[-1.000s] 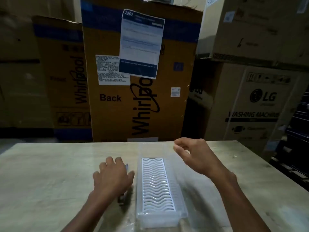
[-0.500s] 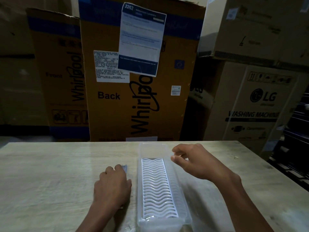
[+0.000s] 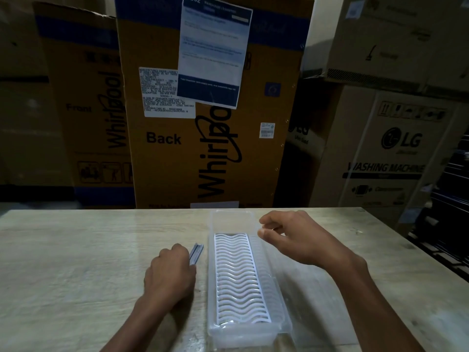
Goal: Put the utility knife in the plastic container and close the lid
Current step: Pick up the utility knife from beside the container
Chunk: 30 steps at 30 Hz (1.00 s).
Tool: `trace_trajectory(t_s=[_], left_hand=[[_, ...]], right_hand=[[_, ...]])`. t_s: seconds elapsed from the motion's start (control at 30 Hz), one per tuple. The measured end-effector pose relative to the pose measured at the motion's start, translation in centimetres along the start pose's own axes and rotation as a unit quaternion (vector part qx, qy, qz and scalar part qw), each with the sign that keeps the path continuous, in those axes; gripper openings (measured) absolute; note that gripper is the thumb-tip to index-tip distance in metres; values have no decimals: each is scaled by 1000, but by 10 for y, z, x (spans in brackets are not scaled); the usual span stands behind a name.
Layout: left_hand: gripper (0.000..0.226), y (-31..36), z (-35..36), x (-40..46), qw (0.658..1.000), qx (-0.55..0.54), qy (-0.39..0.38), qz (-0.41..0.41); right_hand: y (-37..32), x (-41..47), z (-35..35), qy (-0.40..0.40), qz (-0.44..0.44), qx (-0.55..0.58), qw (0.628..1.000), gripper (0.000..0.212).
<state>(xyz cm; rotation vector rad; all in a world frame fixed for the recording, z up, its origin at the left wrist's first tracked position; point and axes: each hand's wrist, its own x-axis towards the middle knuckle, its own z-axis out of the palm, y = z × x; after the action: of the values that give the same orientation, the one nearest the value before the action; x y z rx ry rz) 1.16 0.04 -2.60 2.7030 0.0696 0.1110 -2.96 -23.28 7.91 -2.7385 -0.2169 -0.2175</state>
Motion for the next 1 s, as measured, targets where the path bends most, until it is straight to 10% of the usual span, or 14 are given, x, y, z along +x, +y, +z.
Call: trace_trajectory(t_s=[1.0], left_hand=[[12,4,5,4,995,91,12,40]], right_hand=[[2,-1,-2,-33,23,0,999,40]])
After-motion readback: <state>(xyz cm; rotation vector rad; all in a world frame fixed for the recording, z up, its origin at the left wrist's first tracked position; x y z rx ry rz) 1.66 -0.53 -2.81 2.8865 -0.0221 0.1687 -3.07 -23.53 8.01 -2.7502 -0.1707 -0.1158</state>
